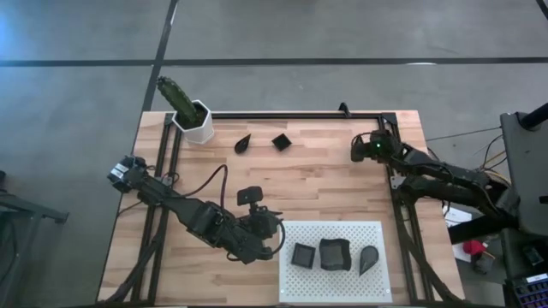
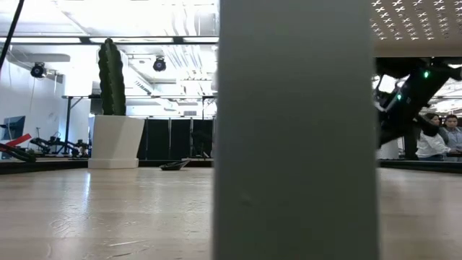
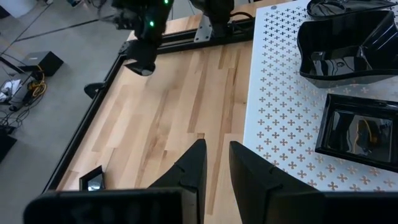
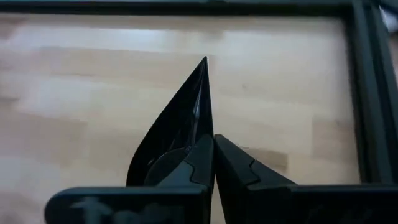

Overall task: Pick & Place Mini shaped plates
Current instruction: Stack the drop-shaped plate on top of the drop-shaped plate on the shelf

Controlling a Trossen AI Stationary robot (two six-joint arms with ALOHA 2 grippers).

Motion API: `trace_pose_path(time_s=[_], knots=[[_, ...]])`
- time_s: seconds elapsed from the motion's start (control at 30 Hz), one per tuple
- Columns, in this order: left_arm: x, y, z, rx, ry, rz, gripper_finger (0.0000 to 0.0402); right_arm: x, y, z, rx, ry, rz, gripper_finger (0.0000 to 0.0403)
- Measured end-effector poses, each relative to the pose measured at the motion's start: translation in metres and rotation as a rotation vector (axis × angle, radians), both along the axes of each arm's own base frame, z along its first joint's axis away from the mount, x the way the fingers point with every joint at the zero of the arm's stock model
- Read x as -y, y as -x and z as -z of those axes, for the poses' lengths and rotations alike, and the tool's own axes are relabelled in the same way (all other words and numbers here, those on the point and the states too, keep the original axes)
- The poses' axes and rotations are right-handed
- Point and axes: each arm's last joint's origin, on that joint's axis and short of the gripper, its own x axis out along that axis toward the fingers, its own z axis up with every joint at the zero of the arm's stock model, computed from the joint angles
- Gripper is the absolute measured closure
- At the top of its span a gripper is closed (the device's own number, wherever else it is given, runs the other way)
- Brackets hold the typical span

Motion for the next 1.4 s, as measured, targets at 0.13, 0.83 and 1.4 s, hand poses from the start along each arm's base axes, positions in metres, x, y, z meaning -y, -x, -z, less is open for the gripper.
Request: trace_pose_path(time_s=[0.13,0.83,1.4], knots=[[0.000,0.000,0.000,0.000,0.000,0.000,0.0337,-0.003,0.001,-0.026,-0.055,0.024,-0.130,0.0395],[0.000,0.000,-0.001,-0.008,-0.036,0.024,0.0337,-0.033,0.012,-0.159,-0.091,-0.028,-0.579,0.0395],[-0.002,-0.001,-0.001,-0.008,-0.034,0.018,0.0337,-0.078,0.021,-0.187,-0.153,-0.133,-1.307,0.0395]])
